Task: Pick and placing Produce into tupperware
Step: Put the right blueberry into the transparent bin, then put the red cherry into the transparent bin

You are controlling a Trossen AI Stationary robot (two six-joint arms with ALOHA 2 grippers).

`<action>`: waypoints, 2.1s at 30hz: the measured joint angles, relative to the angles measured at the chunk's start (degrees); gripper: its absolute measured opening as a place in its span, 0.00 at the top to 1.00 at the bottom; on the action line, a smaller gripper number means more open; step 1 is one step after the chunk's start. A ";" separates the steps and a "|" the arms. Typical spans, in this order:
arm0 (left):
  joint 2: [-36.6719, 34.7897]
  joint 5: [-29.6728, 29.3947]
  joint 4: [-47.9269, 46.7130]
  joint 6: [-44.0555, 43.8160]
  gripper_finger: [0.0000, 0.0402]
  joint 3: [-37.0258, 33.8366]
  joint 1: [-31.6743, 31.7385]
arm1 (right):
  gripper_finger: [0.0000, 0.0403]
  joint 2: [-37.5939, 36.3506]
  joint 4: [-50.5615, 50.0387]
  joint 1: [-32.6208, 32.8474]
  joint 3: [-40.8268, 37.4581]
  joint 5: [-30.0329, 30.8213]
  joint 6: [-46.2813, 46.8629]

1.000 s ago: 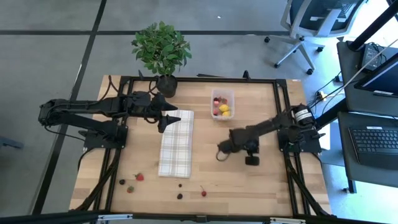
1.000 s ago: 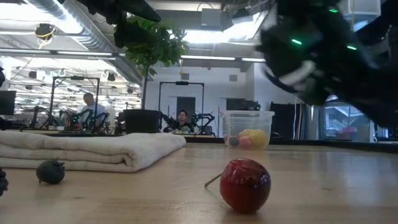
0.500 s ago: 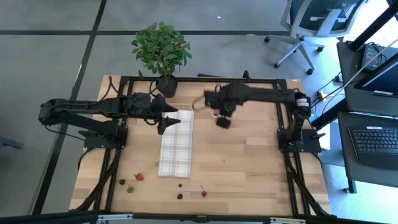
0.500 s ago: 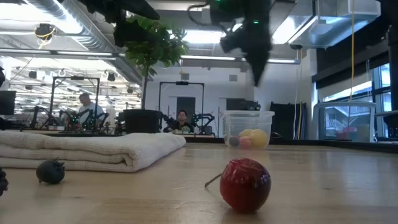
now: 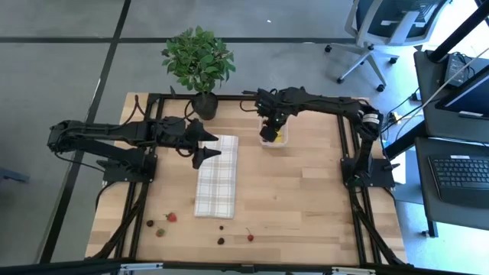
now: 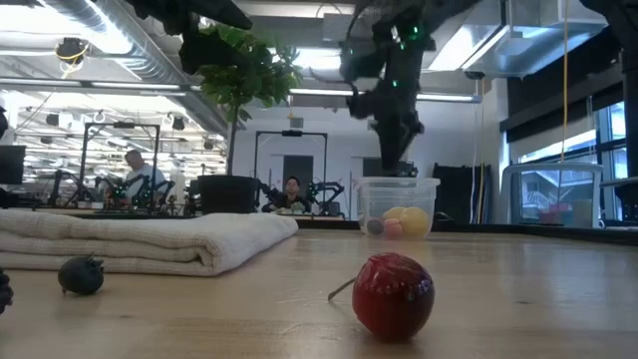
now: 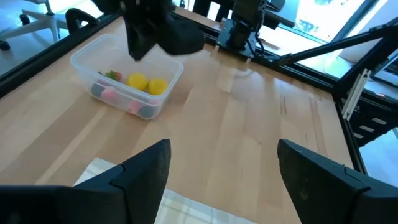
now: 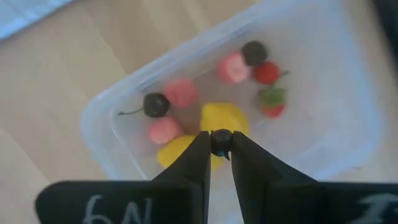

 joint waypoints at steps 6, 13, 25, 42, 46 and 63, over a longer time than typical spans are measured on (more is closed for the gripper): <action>0.00 -0.37 0.01 0.02 0.29 0.00 0.00 | 0.85 0.02 8.03 0.11 -6.78 -1.26 0.07; 0.00 -0.39 0.01 0.03 0.29 0.00 0.00 | 0.73 0.02 8.34 0.04 -7.63 -1.22 0.00; 0.00 -0.42 0.01 0.45 0.29 0.00 0.00 | 0.41 0.07 3.03 0.09 -2.58 -0.58 -0.22; 0.00 0.18 -0.27 1.60 0.29 0.00 -0.02 | 0.38 0.04 -17.40 2.05 27.55 -5.21 1.94; 0.00 0.24 -4.34 2.42 0.29 0.00 -0.02 | 0.38 0.00 -18.04 9.29 32.93 -9.61 3.99; -0.02 12.79 -6.59 7.57 0.29 0.00 -4.94 | 0.42 0.00 19.88 43.41 8.81 -0.01 15.76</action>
